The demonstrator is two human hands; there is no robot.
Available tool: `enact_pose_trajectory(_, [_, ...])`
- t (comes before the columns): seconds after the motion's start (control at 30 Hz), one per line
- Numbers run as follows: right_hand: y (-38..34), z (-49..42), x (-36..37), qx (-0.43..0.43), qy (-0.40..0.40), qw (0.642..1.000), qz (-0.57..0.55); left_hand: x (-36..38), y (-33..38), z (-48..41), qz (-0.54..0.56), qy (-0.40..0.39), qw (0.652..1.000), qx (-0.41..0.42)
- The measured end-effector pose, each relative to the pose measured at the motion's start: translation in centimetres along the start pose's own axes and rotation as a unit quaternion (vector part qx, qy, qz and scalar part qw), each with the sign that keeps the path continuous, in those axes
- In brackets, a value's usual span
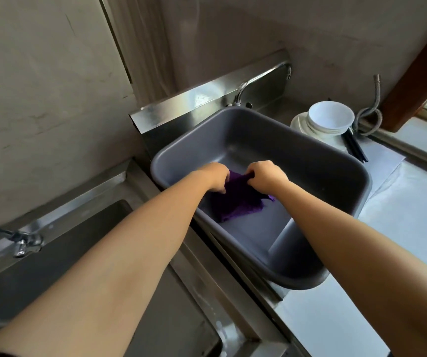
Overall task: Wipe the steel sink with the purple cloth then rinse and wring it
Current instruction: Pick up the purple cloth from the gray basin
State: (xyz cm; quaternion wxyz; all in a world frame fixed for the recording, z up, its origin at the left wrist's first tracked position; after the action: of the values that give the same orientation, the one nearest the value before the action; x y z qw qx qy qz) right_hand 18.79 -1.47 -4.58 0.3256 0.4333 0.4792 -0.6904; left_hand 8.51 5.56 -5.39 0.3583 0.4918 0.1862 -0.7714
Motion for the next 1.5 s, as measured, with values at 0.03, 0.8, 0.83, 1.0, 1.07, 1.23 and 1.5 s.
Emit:
enact_pose_trajectory(0.03, [0.0,0.2,-0.5,-0.006,-0.002,1.000,-0.007,-0.5,0.2,0.1,0.018,0.014,1.000,-0.004])
enact_pose_trajectory(0.8, [-7.8,8.1,-16.6,-0.165,-0.005,0.986,0.036,-13.0,0.4,13.7,0.240,0.172,0.953,0.066])
enact_pose_trajectory(0.83, [-8.6,8.6,-16.9,-0.176,-0.010,0.983,0.042,-13.1,0.1,14.4,0.237,0.167,0.955,0.067])
enact_pose_trajectory(1.0, [-13.6,10.6,-18.2,-0.242,-0.021,0.967,0.077,-14.3,-2.1,19.5,0.219,0.182,0.957,0.050])
enact_pose_trajectory(1.07, [-15.9,11.4,-18.4,-0.268,-0.022,0.960,0.075,-14.4,-3.8,21.7,0.234,0.191,0.953,0.033])
enact_pose_trajectory(1.23, [-23.0,13.1,-16.7,-0.335,-0.052,0.939,0.059,-13.5,-9.0,29.1,0.262,0.242,0.934,-0.029])
enact_pose_trajectory(1.5, [-36.1,16.8,-9.6,-0.468,-0.117,0.874,0.055,-7.2,-18.5,42.0,0.328,0.306,0.879,-0.160])
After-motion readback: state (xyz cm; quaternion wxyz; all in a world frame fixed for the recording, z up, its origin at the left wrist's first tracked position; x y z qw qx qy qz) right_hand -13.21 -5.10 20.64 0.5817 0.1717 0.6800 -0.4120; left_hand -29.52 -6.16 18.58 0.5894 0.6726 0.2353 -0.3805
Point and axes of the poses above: each hand's wrist, its own z-axis away from the middle knuckle, its own x-axis out of the palm, y = z × x, the point moved 7 cm from there along -z, towards the middle knuckle, and after that the axes turned 8 degrees about -x, right-handed, at the moved point
